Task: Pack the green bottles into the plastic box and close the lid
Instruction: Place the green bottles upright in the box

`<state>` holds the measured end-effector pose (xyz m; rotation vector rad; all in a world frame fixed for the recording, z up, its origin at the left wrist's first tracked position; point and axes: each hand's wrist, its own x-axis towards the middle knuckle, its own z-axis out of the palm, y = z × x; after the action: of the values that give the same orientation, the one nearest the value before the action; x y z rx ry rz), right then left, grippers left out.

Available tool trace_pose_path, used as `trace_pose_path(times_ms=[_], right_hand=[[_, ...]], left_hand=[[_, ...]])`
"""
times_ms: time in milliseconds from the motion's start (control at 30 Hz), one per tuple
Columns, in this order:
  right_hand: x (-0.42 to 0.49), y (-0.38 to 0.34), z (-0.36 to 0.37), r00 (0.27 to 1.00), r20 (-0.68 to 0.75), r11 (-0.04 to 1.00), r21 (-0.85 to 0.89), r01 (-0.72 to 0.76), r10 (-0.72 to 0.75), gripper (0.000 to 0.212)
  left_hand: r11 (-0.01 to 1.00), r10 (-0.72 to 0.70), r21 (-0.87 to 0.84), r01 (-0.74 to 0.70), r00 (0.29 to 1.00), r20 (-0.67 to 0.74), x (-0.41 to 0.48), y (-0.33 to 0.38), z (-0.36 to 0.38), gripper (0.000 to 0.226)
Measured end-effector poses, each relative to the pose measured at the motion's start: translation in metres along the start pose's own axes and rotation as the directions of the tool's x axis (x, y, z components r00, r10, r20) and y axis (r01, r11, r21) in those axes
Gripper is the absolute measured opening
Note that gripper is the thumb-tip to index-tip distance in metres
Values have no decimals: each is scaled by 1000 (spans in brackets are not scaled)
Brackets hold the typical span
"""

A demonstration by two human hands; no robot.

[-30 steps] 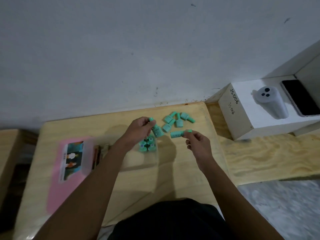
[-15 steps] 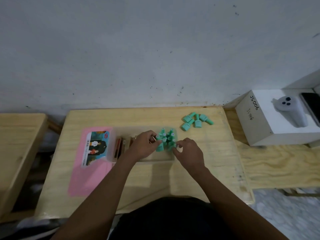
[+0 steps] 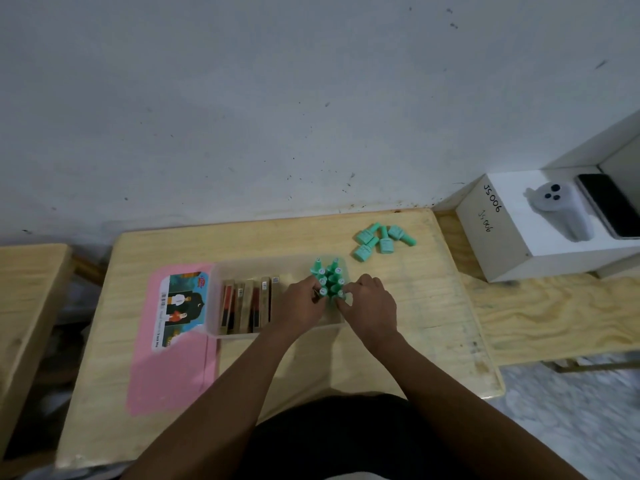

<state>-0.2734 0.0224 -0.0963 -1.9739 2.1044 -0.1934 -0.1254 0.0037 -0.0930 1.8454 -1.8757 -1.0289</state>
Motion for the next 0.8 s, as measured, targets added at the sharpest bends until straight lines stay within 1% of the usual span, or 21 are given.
trace_pose_path(times_ms=[100, 300, 500, 600, 700, 767, 800], right_hand=[[-1, 2, 2, 1000, -18, 1000, 7, 6, -6, 30], [-1, 4, 5, 1000, -28, 999, 42, -2, 3, 30], [-3, 10, 7, 1000, -13, 989, 150, 6, -4, 33], [-9, 19, 3, 997, -68, 974, 222, 41, -26, 31], [-18, 35, -5, 988, -157, 968, 245, 48, -9, 27], [-21, 50, -10, 979, -191, 961, 276, -9, 64, 23], [-21, 59, -13, 976, -186, 951, 303, -57, 118, 22]], left_hand=[[1000, 8, 21, -8, 1000, 16, 1, -2, 4, 9], [999, -9, 32, 9, 1000, 10, 1, -2, 8, 13], [999, -27, 24, 27, 1000, -3, -1, -3, 11, 16], [997, 12, 78, -11, 1000, -13, -3, -2, 9, 24], [989, 61, 135, -52, 996, -65, -8, 1, 1, 25], [986, 101, 143, -81, 985, -142, -9, 5, -3, 20], [984, 128, 149, -101, 974, -188, -8, 8, -4, 19]])
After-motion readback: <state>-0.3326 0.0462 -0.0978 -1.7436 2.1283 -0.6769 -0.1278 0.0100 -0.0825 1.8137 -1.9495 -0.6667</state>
